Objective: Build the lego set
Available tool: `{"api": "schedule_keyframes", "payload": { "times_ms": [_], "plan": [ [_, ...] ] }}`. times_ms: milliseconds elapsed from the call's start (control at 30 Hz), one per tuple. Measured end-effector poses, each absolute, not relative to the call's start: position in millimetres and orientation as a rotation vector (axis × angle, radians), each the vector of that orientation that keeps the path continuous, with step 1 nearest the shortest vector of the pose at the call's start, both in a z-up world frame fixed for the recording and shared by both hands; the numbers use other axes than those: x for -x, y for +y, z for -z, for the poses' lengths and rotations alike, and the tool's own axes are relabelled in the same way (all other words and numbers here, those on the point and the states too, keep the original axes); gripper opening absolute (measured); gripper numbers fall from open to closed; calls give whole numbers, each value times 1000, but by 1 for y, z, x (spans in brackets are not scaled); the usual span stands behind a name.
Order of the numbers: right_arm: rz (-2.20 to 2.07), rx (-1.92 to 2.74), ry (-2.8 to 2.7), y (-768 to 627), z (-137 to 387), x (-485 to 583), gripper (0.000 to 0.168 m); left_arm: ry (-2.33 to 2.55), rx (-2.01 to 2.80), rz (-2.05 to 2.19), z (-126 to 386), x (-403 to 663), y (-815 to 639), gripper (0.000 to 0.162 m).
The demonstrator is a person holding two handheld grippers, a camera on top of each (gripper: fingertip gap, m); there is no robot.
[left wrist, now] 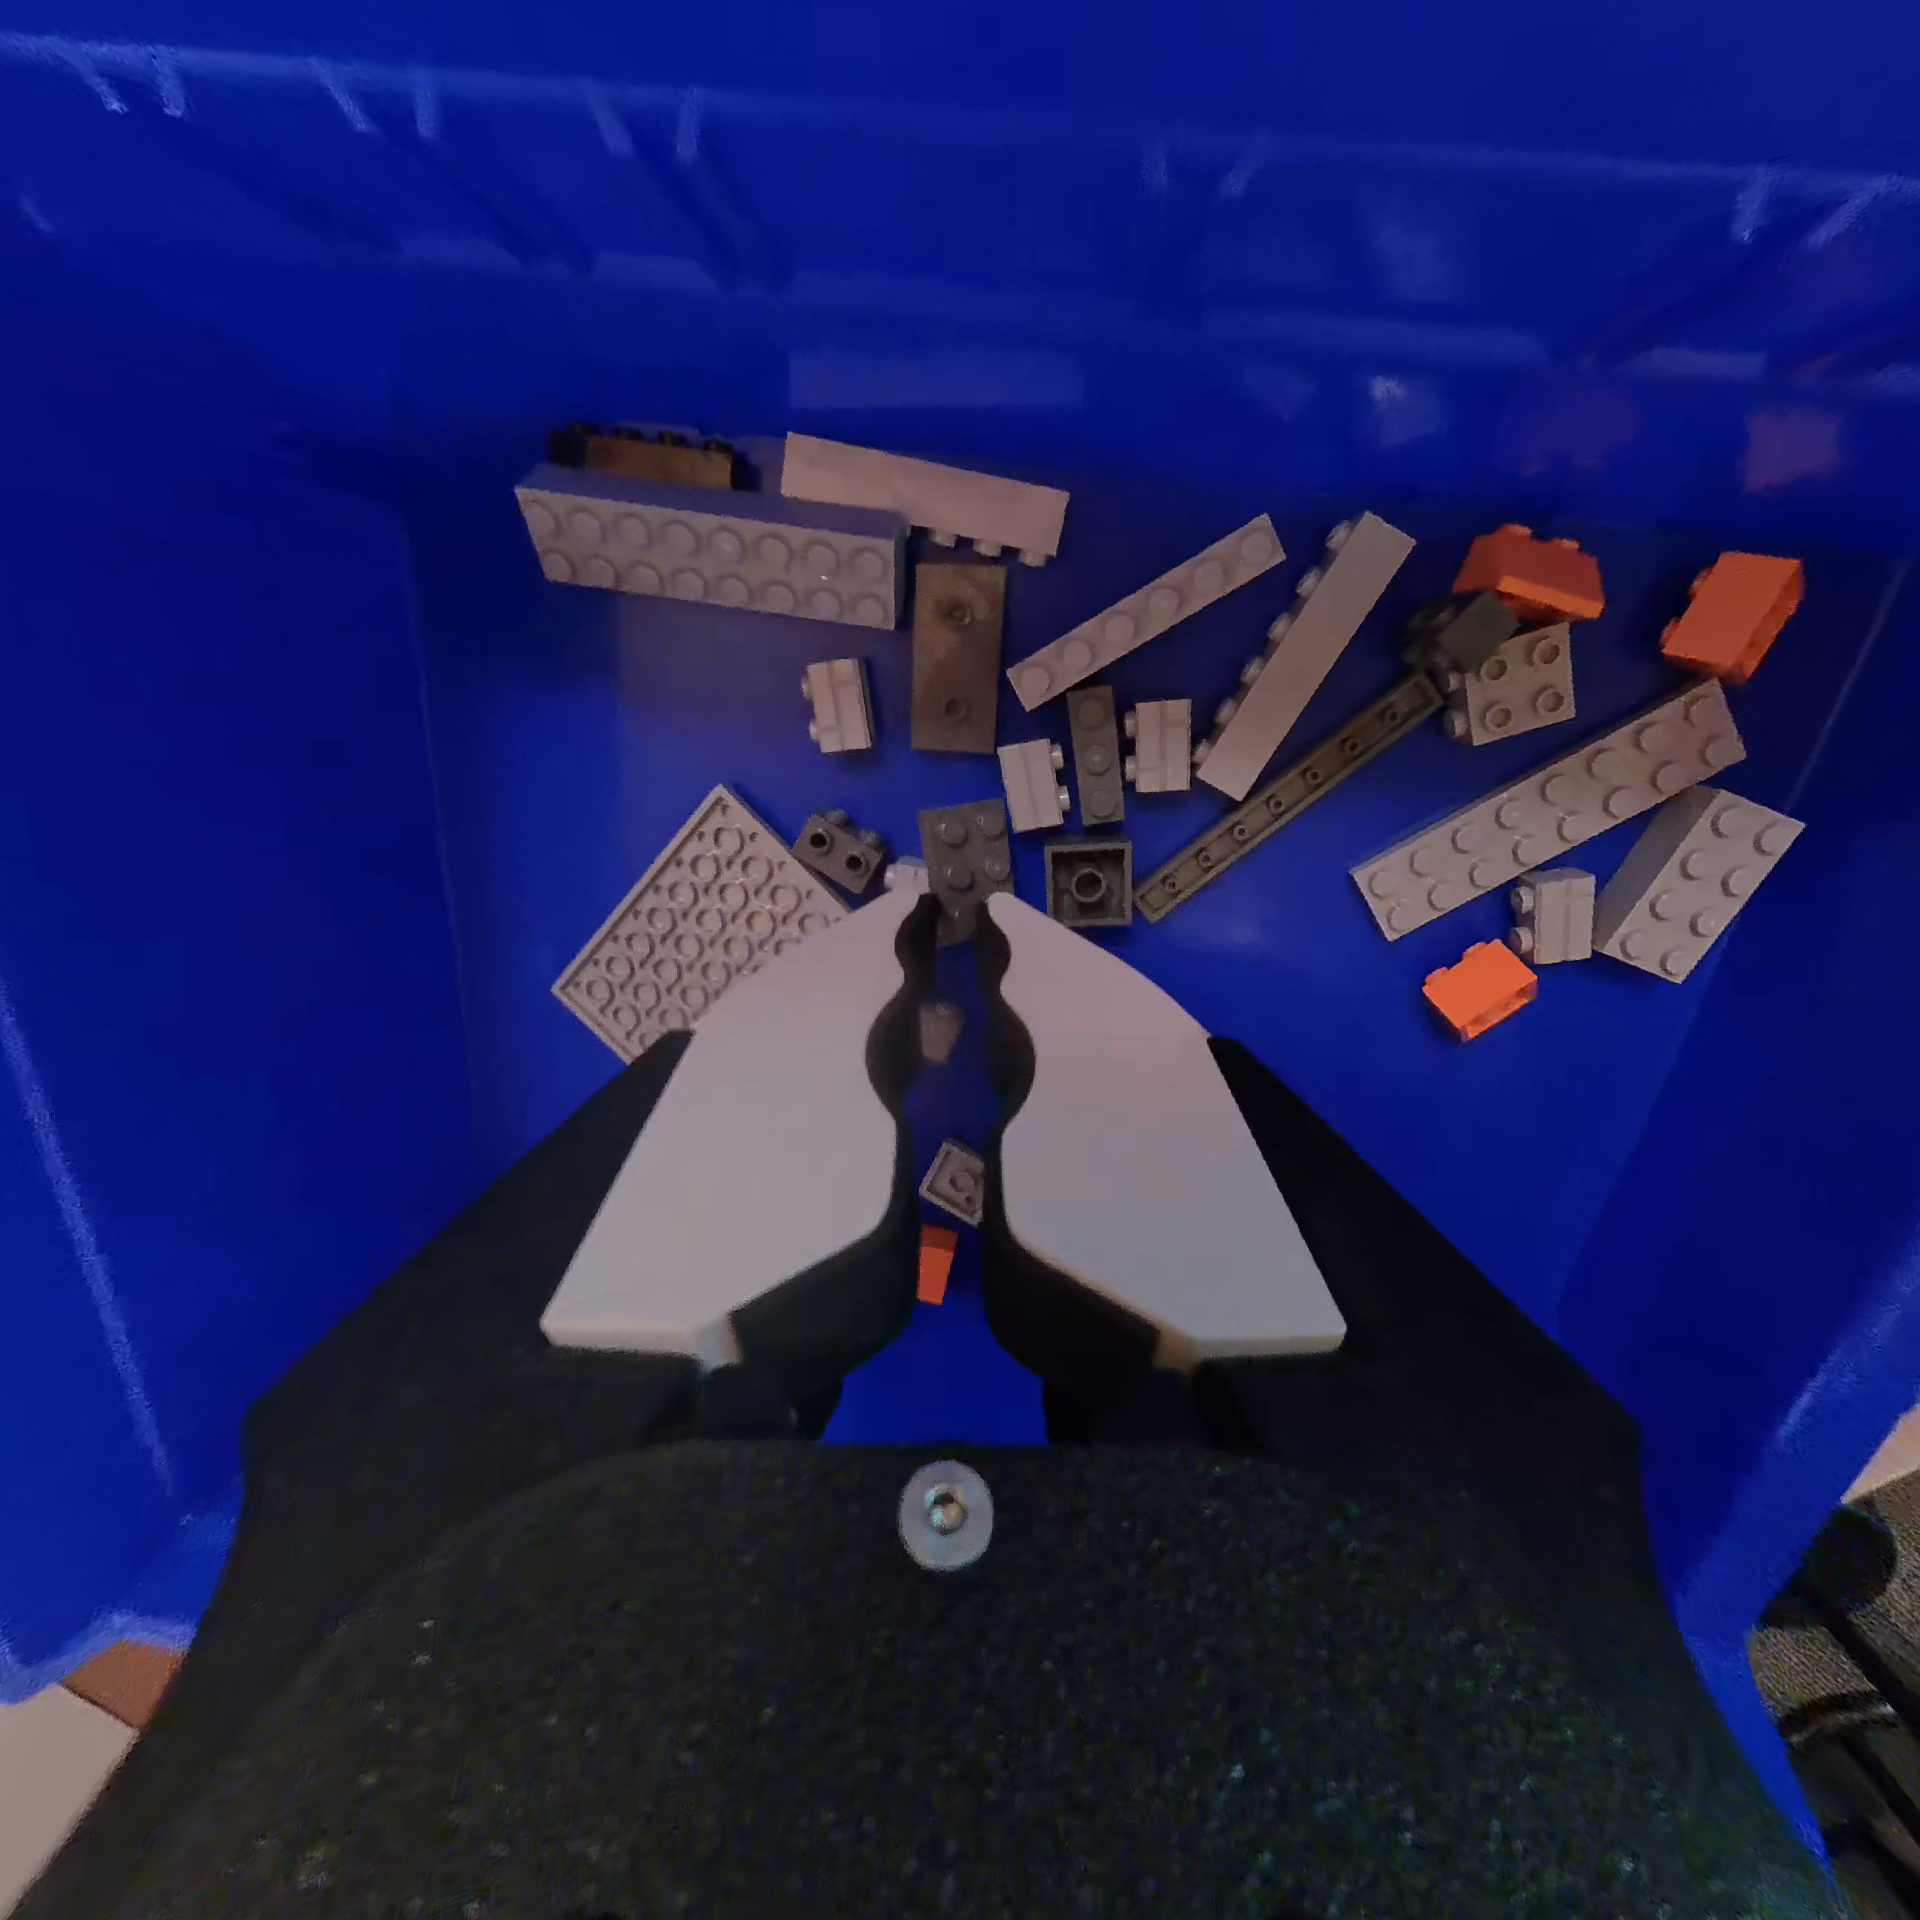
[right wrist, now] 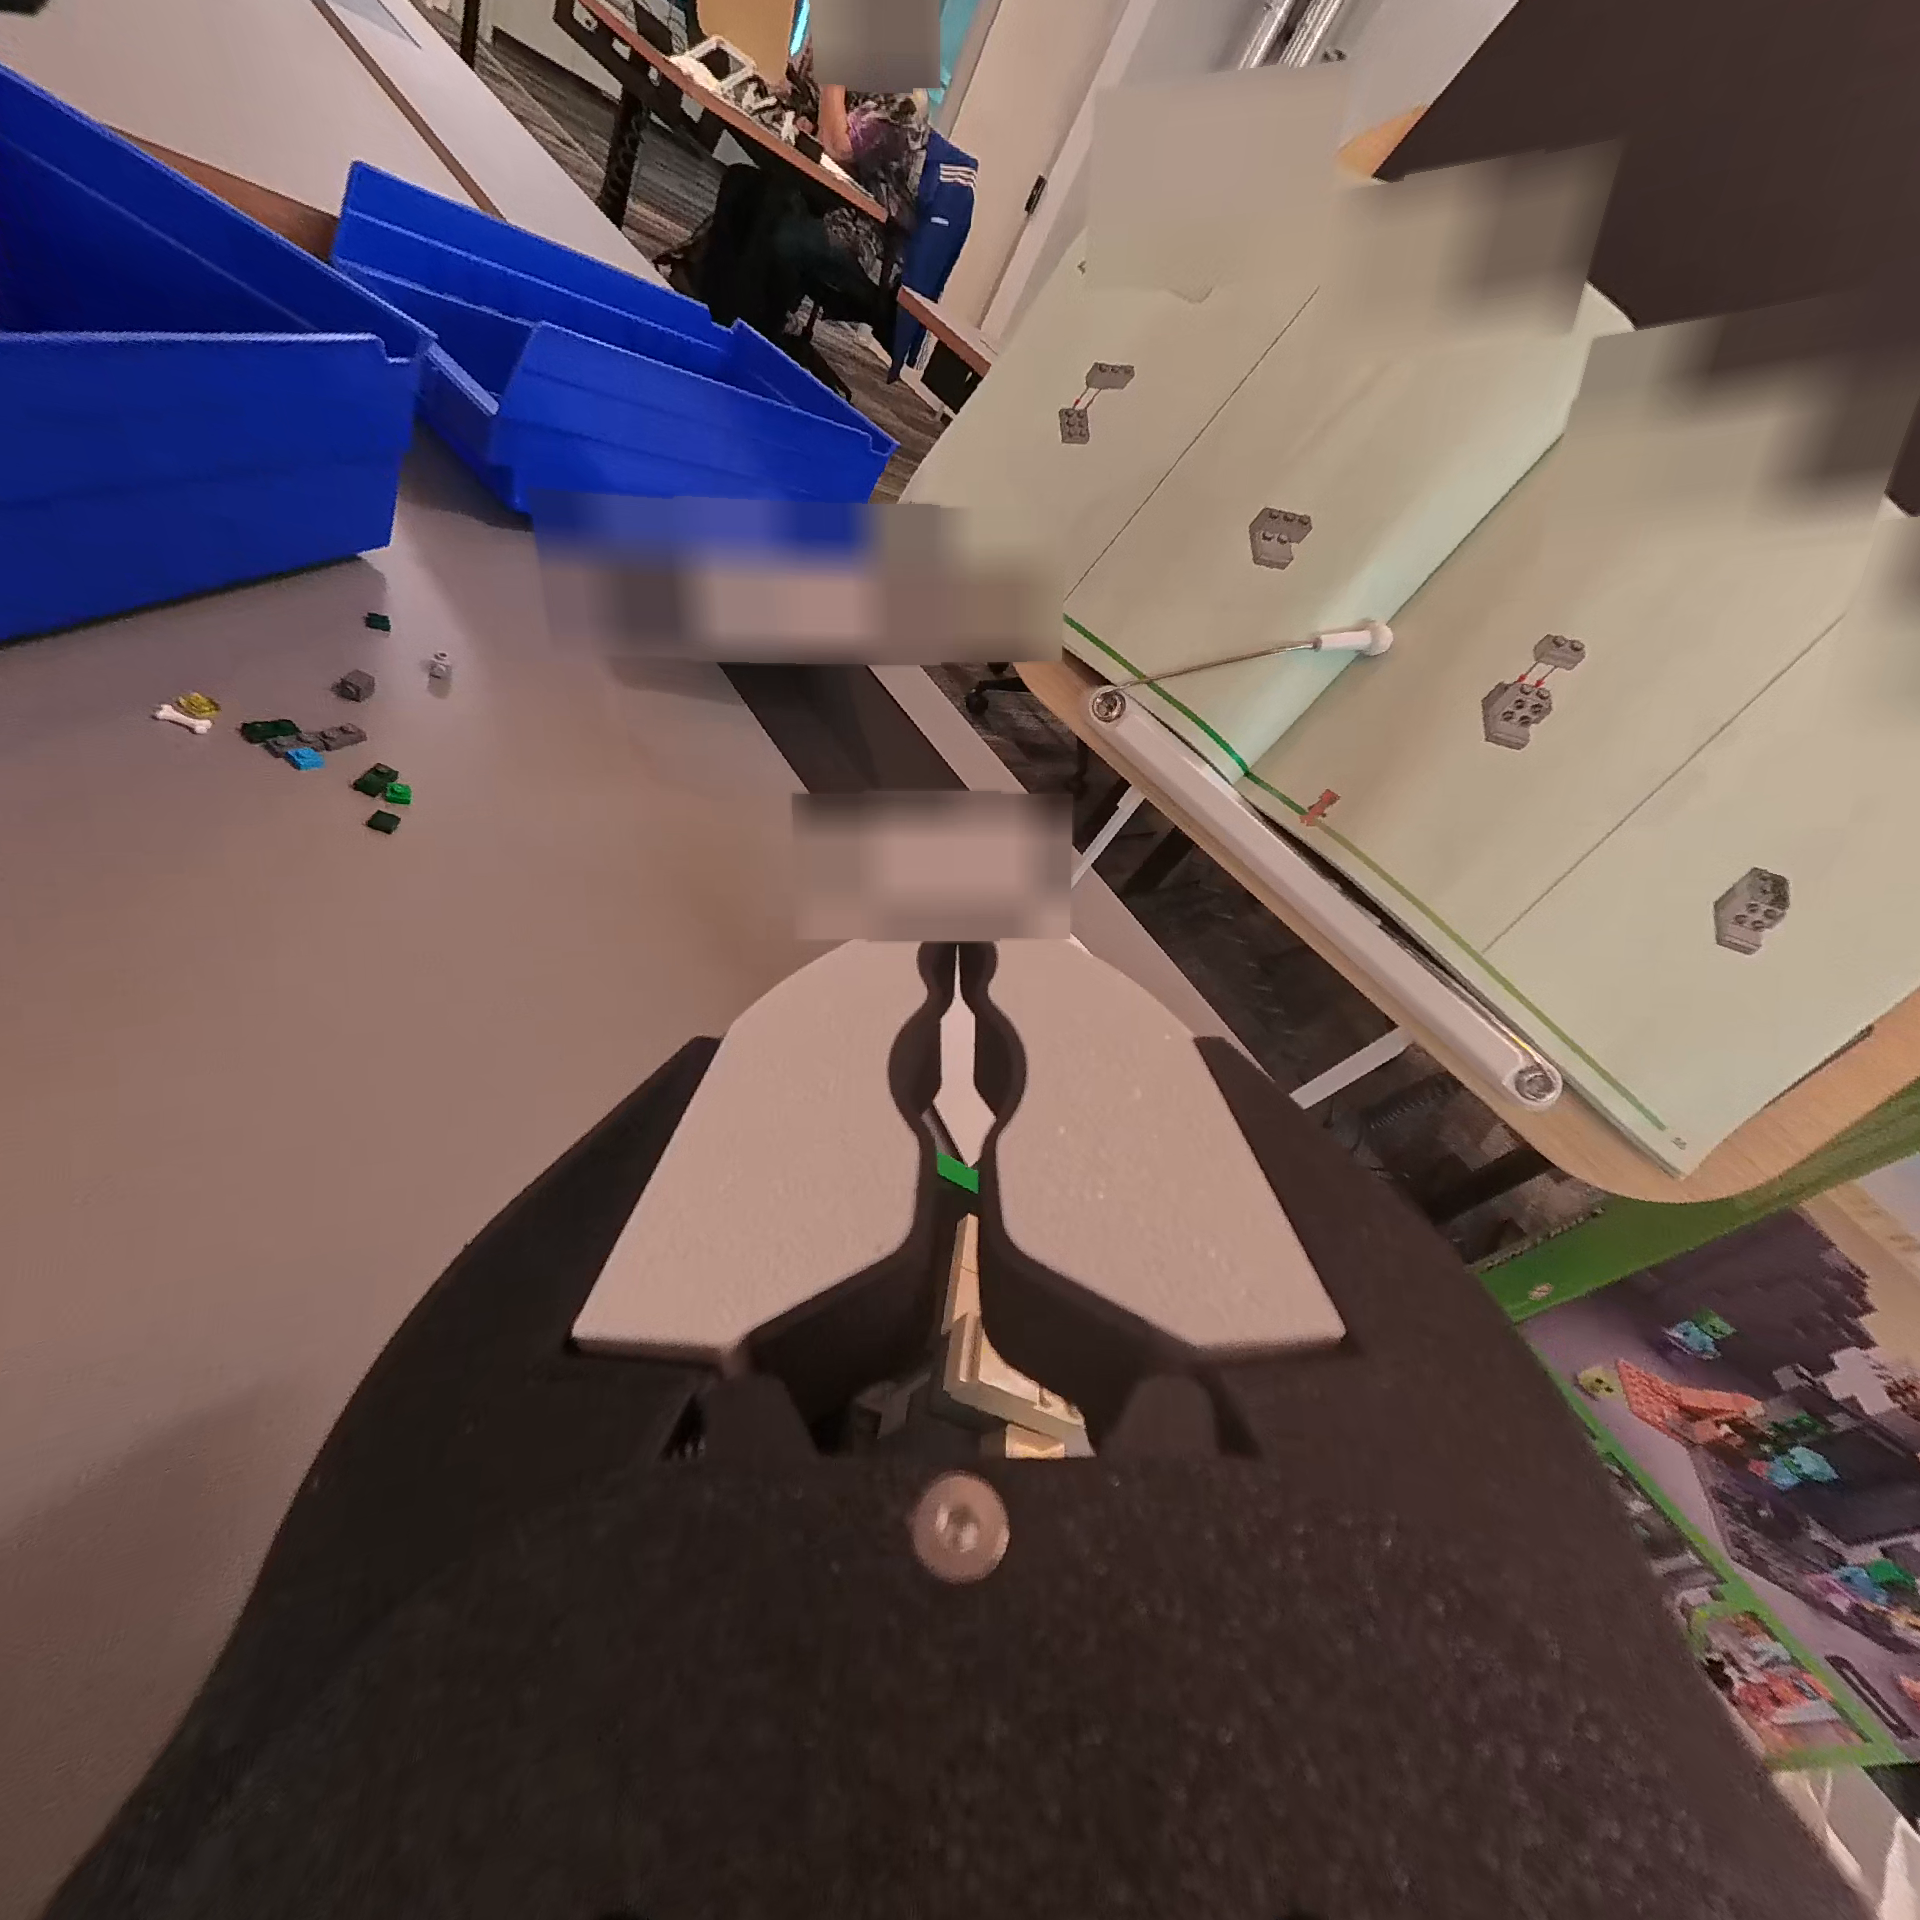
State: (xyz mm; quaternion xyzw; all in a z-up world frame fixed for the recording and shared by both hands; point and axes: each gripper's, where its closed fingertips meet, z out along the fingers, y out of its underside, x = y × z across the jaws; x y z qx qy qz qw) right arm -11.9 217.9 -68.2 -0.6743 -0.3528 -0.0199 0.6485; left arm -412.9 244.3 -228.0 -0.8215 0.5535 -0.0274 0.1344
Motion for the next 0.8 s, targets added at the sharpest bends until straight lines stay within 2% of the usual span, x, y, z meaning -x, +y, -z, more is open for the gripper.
{"api": "schedule_keyframes", "payload": {
  "times_ms": [33, 233, 500, 633, 800],
  "plan": [
    [45, 1531, -803, 218, 68, 12, 0, 1602, 2377, 80, 225, 413, 243, 7],
    [44, 1519, -799, 216, 62, 12, 0, 1583, 2262, 177, 183, 388, 225, 7],
    [47, 1488, -770, 211, 45, 5, 0, 1706, 1984, 253, 124, 285, 185, 7],
    [38, 1515, -689, 211, 38, -7, 0, 1825, 1919, 330, 134, 222, 164, 6],
    [-14, 1547, -519, 217, 31, -30, 0, 1979, 1897, 462, 178, 153, 131, 7]
  ]
}}
